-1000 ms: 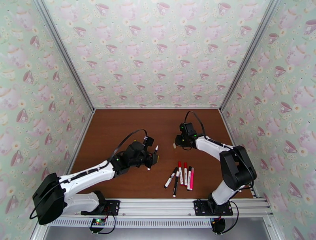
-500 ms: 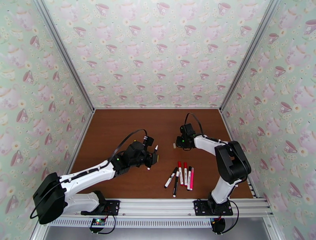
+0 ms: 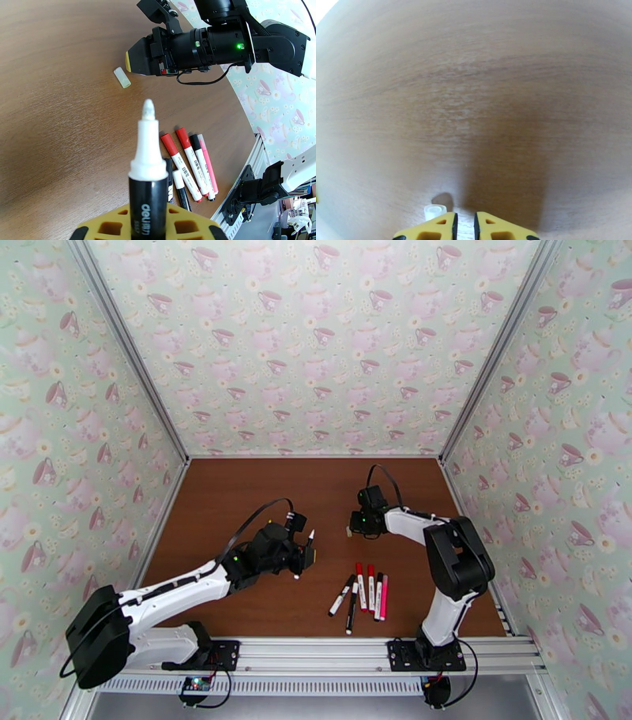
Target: Open the pen caps
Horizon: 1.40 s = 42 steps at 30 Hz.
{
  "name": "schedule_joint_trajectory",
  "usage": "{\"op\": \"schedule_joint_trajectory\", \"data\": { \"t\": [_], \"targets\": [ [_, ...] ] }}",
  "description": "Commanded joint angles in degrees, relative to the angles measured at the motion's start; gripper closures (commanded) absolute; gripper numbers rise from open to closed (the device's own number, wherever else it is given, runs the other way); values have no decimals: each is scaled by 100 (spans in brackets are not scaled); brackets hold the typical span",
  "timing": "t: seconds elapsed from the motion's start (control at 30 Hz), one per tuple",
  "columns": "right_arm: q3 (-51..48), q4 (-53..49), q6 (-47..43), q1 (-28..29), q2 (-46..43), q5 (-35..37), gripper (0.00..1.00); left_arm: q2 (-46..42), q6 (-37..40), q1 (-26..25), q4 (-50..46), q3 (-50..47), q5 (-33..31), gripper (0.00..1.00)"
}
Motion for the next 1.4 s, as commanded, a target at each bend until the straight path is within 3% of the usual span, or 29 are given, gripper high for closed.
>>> {"op": "schedule_joint_trajectory", "data": {
  "t": [0.0, 0.4, 0.63, 0.93, 1.37],
  "targets": [
    [167, -73, -102, -32, 142, -94, 78, -58, 91, -9, -118, 186, -82, 87],
    [172, -80, -128, -32, 205, -59, 73, -39, 114, -9, -164, 223, -60, 87],
    [221, -220, -155, -33, 231, -26, 76, -32, 125, -12, -188, 223, -60, 87],
    [-132, -157, -58, 25, -116, 80, 67, 13, 141, -9, -152, 255, -10, 87],
    [-277, -261, -93, 203, -403, 447, 68, -23, 141, -27, -164, 223, -17, 87]
  ]
}}
